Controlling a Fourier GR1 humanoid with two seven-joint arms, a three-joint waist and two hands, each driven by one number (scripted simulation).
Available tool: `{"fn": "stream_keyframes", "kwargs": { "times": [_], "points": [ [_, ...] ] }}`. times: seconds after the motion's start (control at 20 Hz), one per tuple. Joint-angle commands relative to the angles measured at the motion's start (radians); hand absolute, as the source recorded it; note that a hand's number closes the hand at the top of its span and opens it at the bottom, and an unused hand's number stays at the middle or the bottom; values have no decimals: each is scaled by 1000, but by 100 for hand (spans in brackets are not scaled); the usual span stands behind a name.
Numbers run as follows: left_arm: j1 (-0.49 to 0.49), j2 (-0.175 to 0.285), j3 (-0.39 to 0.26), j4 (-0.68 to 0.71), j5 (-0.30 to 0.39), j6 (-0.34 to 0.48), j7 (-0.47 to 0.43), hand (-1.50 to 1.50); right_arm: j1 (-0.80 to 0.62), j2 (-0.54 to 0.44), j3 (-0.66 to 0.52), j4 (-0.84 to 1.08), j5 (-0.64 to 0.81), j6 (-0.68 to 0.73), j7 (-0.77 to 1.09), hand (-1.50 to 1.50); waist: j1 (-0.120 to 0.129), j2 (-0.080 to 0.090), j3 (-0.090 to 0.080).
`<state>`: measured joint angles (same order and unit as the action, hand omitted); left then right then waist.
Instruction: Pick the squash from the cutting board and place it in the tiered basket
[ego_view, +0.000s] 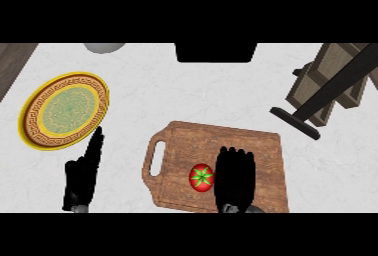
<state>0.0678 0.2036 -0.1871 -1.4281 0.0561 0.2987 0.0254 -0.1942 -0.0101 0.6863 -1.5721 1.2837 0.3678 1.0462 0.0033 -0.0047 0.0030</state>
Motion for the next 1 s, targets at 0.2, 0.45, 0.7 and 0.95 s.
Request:
{"fn": "stream_keyframes", "kwargs": {
  "times": [0.2, 0.45, 0.7, 0.95],
  "points": [
    [1, -41, 0, 31, -30, 3, 10, 0, -10, 7, 38, 148, 103, -78, -41, 150, 1, 5, -3],
    [31, -6, 41, 17, -8, -14, -9, 0, 109, -221, -221, -222, -103, 38, -173, 150, -38, -2, -3],
    [61, -26, 47, 9, -7, 16, -9, 0, 128, -349, -576, -361, -376, 187, -275, 150, -89, -5, -3],
    [71, 1, 59, 2, 6, -18, -18, 0, 98, -462, -935, -476, -627, 295, -327, 150, -70, -7, -4]
  ]
}}
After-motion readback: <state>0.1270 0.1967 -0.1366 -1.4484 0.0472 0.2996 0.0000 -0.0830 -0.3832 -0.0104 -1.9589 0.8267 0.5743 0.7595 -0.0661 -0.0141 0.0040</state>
